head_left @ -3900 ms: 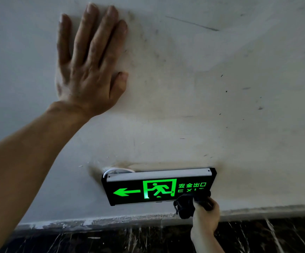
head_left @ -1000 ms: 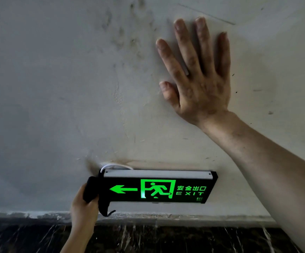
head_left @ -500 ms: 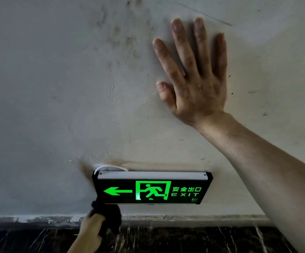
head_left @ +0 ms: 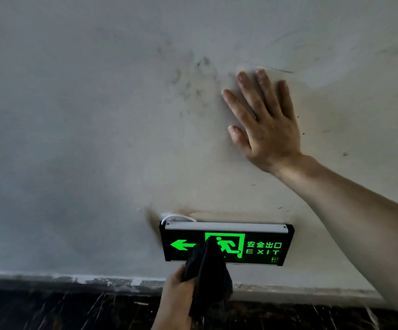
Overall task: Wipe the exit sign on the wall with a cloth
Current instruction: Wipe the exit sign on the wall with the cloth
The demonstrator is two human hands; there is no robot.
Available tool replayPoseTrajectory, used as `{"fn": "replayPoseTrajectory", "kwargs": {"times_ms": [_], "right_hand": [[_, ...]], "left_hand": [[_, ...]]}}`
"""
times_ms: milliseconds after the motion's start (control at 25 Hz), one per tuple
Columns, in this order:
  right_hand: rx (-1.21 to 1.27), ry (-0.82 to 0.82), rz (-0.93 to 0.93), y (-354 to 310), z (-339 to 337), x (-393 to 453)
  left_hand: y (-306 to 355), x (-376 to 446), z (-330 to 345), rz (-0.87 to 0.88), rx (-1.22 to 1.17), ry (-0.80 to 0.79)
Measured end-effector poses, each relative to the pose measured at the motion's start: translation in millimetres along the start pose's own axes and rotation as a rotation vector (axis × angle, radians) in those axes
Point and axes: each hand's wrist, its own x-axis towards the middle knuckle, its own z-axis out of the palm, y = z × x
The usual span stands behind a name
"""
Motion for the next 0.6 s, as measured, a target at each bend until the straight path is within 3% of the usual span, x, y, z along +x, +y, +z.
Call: {"fn": "replayPoseTrajectory", "kwargs": {"times_ms": [80,160,280,440,600], "right_hand": [[0.215,-0.046,0.072,-16,-30,-10],[0.512,-0.075,0.208,-40,-59,-38],[0.941,-0.337,0.601,-73,-96,-92],[1.262,-0.663,1.105,-80,-112,-134],[1.578,-0.665,1.334,-75,-114,-150]], "left_hand": [[8,-35,23,0.127,-0.095,-0.072],[26,-47,22,0.245,0.022,-0.041],[47,-60,34,0.32,0.117,-0.082],[66,-73,54,0.375,0.304,-0.142],[74,-76,61,0.332,0.338,-0.212]]}}
